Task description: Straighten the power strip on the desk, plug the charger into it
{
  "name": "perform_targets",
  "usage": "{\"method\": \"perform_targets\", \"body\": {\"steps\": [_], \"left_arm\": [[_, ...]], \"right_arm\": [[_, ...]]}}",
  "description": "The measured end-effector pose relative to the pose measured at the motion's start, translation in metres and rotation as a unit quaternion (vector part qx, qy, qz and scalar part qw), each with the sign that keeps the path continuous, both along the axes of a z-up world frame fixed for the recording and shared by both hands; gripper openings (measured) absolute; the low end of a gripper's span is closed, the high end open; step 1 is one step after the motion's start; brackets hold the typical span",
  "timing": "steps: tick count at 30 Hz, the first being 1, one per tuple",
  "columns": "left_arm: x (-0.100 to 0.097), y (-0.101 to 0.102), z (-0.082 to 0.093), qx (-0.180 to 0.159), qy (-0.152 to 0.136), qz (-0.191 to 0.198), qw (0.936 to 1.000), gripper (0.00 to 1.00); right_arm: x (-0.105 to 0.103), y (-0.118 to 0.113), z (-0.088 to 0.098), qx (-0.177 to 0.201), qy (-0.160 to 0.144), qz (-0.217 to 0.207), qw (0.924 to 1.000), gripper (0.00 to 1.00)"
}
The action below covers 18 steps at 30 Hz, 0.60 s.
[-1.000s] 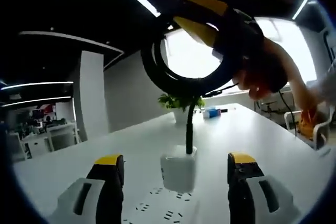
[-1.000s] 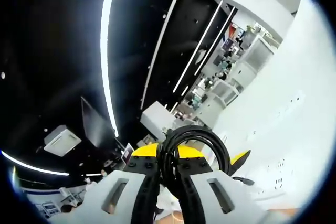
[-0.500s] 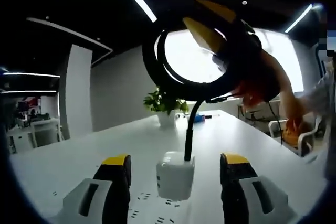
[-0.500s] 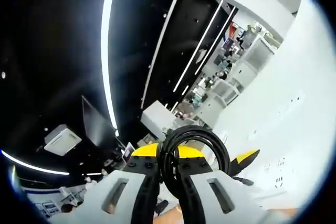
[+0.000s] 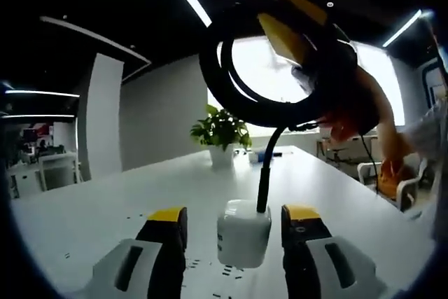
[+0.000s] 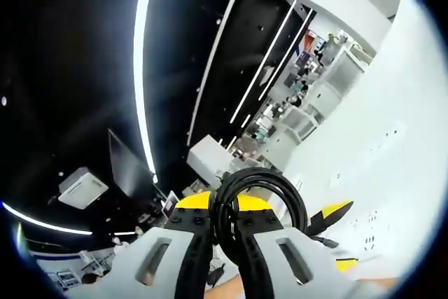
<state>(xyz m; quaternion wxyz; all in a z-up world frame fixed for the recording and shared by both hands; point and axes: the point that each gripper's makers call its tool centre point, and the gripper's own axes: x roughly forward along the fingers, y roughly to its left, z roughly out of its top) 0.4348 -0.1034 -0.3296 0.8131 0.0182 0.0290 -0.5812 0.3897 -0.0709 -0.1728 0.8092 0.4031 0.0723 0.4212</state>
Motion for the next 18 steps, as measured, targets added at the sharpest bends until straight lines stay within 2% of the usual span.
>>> {"method": "perform_targets", "body": {"steps": [3, 12, 16, 18], "left_arm": [[0.001, 0.0, 0.001, -0.006, 0.005, 0.003, 1.0, 0.49], [-0.003, 0.001, -0.006, 0.006, 0.014, 0.003, 0.9999, 0.4], [-0.005, 0.0, -0.011, 0.026, 0.013, -0.002, 0.9996, 0.31], [-0.004, 0.0, -0.011, 0.031, 0.012, -0.003, 0.9995, 0.3]], "right_arm": [[0.0, 0.0, -0.001, -0.002, -0.001, -0.001, 1.0, 0.08], [-0.001, -0.002, -0.001, -0.001, 0.0, -0.001, 1.0, 0.08], [-0.001, -0.002, -0.002, -0.006, -0.004, -0.004, 1.0, 0.08], [-0.002, -0.001, -0.003, -0.008, -0.005, -0.005, 0.9999, 0.08]]}}
